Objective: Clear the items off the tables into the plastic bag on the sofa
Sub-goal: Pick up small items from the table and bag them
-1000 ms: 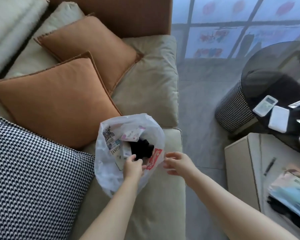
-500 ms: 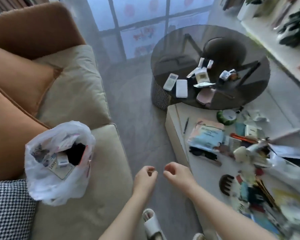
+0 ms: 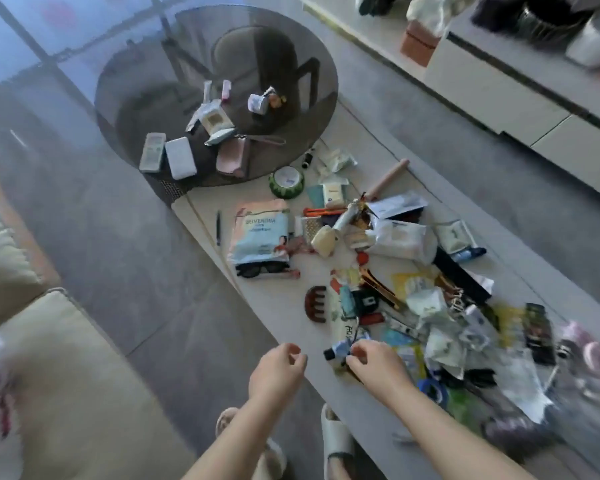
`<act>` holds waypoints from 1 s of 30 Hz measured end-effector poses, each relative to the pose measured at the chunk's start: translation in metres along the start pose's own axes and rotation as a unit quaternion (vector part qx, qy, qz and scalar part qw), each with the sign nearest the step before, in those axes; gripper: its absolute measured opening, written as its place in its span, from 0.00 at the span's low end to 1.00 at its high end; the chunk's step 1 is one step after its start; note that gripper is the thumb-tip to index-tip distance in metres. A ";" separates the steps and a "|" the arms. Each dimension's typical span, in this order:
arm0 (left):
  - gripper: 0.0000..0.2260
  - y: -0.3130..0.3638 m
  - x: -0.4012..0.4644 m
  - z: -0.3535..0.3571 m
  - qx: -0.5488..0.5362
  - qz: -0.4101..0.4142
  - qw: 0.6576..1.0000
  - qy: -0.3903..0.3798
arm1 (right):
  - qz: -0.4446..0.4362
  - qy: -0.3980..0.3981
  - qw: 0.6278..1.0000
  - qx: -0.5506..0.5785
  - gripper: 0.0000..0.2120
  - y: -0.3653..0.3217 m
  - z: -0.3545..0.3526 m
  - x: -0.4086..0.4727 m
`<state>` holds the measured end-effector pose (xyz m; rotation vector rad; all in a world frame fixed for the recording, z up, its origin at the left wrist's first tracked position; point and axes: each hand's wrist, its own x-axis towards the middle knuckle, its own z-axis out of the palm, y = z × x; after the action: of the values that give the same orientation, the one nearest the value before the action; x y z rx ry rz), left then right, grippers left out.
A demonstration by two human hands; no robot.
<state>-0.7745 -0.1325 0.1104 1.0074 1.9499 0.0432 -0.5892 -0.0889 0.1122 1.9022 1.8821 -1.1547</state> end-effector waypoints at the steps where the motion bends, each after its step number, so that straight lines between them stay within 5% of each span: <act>1: 0.14 0.007 0.003 0.011 0.012 0.001 1.000 -0.007 | 0.007 -0.007 1.000 -0.008 0.11 0.017 -0.001 0.001; 13: 0.13 0.039 0.053 0.127 0.077 0.005 0.996 -0.042 | 0.086 -0.021 0.996 -0.007 0.14 0.169 0.035 0.028; 22: 0.17 0.074 0.128 0.144 -0.020 0.009 1.000 0.021 | 0.006 0.057 0.993 0.100 0.23 0.131 0.040 0.122; 30: 0.17 0.101 0.177 0.153 0.033 -0.064 0.994 0.076 | 0.034 0.150 0.988 0.011 0.22 0.086 0.035 0.186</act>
<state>-0.6434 -0.0008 -0.0634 0.9420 2.1643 -0.0162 -0.5473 0.0136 -0.0641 2.2390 1.9365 -0.9134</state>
